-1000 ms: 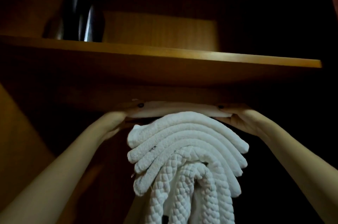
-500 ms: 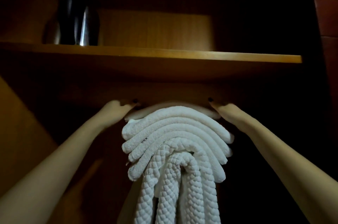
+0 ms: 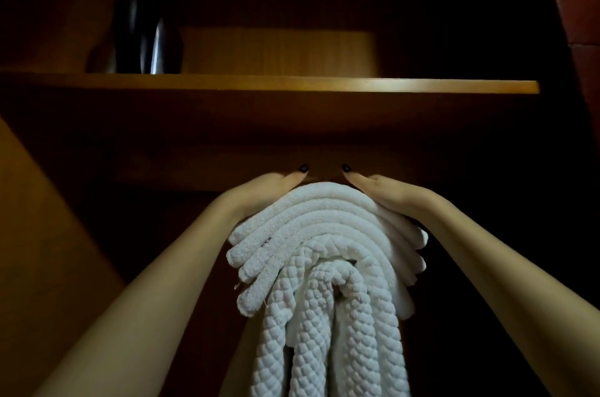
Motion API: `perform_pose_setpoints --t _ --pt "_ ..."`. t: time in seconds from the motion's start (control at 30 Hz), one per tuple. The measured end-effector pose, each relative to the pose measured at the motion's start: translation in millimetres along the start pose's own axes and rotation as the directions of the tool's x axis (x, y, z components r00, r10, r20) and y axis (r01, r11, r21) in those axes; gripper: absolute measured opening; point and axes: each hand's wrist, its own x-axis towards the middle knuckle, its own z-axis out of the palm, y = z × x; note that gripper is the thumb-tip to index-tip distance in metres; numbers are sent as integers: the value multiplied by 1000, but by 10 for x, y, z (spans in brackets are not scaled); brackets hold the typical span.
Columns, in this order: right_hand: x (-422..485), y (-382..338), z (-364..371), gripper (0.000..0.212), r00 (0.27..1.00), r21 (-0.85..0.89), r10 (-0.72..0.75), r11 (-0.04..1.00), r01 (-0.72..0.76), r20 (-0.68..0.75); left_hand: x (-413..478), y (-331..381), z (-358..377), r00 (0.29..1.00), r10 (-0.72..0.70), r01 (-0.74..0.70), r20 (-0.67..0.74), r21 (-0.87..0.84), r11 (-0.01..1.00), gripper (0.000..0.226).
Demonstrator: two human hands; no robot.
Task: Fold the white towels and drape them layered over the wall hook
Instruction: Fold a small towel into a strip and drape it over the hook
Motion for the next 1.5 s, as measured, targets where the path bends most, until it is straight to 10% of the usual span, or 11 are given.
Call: perform_pose_setpoints --t 0.3,0.6,0.8,1.1,1.5 --pt "-85 29 10 64 980 -40 -84 996 78 -179 -146 19 25 991 135 -136 -16 -96 986 44" --pt "-812 -433 285 46 895 -305 -406 889 342 -181 -995 136 -2 845 444 -368 -297 278 887 36" --pt "-1460 -337 1104 47 874 -430 -445 840 332 -196 -2170 -262 278 866 337 -155 -369 444 883 46" --pt "-2807 -230 3155 38 933 112 -354 926 360 -70 -4499 -1127 1015 871 77 131 -485 380 916 43" --pt "-4681 -846 6189 46 796 330 -328 928 171 509 -7745 -2603 1437 760 -429 618 -488 336 711 48"
